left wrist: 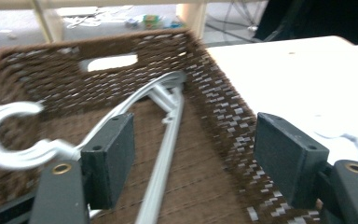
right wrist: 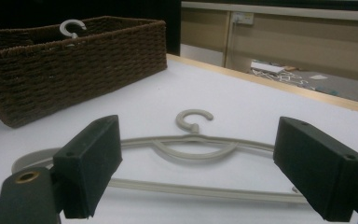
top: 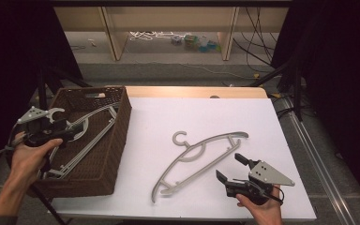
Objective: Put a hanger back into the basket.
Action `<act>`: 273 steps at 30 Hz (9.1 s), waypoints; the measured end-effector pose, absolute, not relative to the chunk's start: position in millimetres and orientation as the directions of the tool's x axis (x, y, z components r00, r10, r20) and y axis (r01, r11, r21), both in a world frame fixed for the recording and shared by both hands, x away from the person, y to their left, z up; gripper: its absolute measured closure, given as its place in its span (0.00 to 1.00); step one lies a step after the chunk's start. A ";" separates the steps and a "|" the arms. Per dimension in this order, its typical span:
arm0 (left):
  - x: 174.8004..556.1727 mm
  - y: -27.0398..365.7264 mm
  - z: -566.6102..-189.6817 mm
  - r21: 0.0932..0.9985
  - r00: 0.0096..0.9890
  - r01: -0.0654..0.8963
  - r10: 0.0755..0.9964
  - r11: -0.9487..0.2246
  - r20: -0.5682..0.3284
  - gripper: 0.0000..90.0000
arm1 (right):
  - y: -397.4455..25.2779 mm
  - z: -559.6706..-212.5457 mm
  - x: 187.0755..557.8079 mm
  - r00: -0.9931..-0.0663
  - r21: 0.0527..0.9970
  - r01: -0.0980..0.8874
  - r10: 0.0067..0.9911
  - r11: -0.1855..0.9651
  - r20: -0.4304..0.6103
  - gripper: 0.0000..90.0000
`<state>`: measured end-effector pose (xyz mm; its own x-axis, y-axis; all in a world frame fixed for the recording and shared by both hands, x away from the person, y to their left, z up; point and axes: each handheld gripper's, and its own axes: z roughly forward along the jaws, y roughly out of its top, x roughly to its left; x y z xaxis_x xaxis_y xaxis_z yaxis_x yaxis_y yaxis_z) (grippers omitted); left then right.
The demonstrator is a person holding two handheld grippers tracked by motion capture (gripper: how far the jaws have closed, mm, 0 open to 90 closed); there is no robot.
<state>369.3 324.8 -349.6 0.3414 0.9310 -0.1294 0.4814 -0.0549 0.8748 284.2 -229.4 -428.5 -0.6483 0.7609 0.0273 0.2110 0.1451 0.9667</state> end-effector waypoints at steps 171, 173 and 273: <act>426.7 39.0 -463.8 0.374 0.837 0.510 0.547 -0.774 -0.010 0.83 | -225.2 -430.1 283.5 -0.677 0.959 0.223 0.735 0.173 0.024 0.18; 427.6 40.0 -463.9 0.377 0.835 0.515 0.549 -0.770 -0.019 0.84 | -225.5 -430.4 283.8 -0.673 0.959 0.222 0.739 0.176 0.020 0.18; 415.3 351.8 -301.4 0.701 0.482 0.623 0.876 -0.346 0.004 0.91 | -223.6 -431.6 285.1 -0.681 0.958 0.230 0.731 0.170 0.034 0.18</act>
<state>415.3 351.8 -301.4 0.4818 0.8763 0.0039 0.6232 -0.3459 0.7014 285.1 -223.6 -431.6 -0.6813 0.7312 0.0338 0.2305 0.1704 0.9580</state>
